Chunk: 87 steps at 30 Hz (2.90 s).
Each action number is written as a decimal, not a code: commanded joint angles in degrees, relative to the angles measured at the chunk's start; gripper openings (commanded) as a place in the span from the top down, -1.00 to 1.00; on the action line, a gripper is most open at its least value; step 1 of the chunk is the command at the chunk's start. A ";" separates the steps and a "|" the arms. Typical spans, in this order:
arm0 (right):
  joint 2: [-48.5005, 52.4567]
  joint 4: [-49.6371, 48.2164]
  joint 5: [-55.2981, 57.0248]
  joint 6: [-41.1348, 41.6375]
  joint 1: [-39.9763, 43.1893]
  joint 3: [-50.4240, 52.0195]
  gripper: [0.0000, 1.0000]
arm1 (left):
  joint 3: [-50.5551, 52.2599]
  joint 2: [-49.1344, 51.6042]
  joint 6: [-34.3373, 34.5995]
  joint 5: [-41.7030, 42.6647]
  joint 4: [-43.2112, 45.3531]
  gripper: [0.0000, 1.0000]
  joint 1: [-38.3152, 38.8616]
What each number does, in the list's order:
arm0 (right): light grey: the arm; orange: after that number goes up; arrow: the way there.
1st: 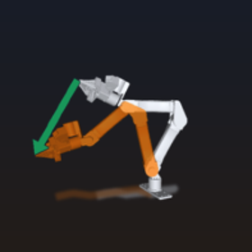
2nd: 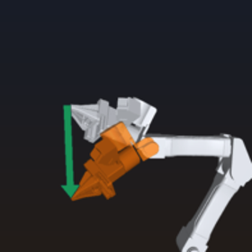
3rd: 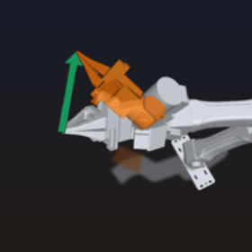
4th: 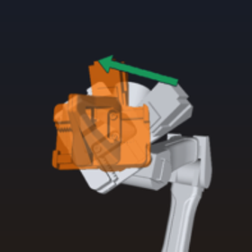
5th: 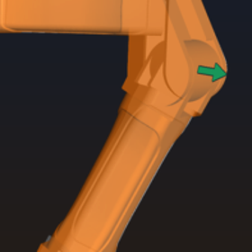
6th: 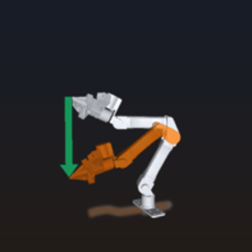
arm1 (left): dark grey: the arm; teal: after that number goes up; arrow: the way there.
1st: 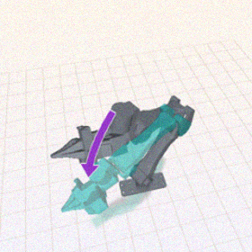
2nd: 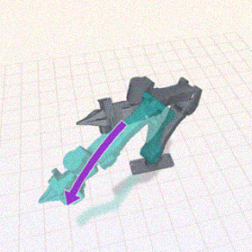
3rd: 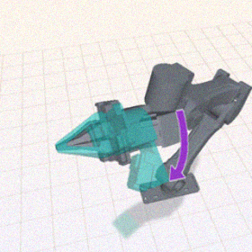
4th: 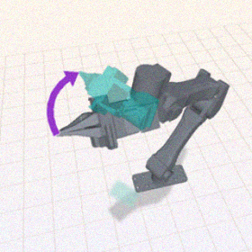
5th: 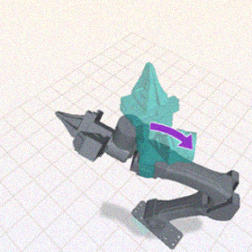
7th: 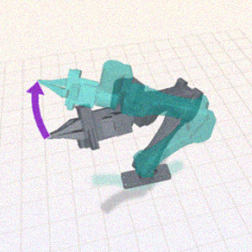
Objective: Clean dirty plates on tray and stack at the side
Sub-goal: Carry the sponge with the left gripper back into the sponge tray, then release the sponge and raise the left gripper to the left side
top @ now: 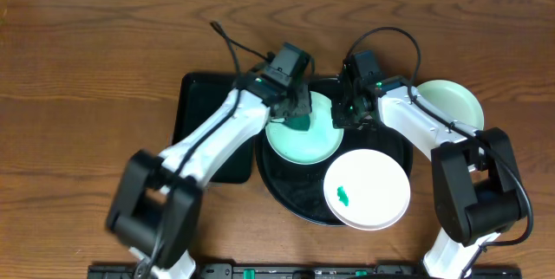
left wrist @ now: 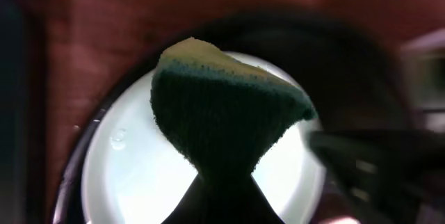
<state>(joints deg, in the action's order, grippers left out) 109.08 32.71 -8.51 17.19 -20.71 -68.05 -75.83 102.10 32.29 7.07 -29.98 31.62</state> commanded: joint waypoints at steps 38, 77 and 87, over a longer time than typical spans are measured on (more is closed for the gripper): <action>0.79 -0.17 -0.31 -0.11 -1.09 0.35 0.97 | 16.81 -5.90 -14.47 -11.02 -10.64 0.66 -21.09; 0.83 -0.61 1.49 -1.55 -1.09 0.35 0.71 | 10.12 -28.37 -14.27 -19.15 -9.79 -0.60 -30.95; 2.32 -0.98 2.49 -1.53 -1.14 0.35 0.74 | 10.14 -28.37 -14.27 -19.15 -9.79 -0.59 -30.95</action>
<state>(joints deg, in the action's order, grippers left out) 110.02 31.99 -7.22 16.23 -20.78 -68.05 -64.82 73.65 18.13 -10.90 -39.64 0.84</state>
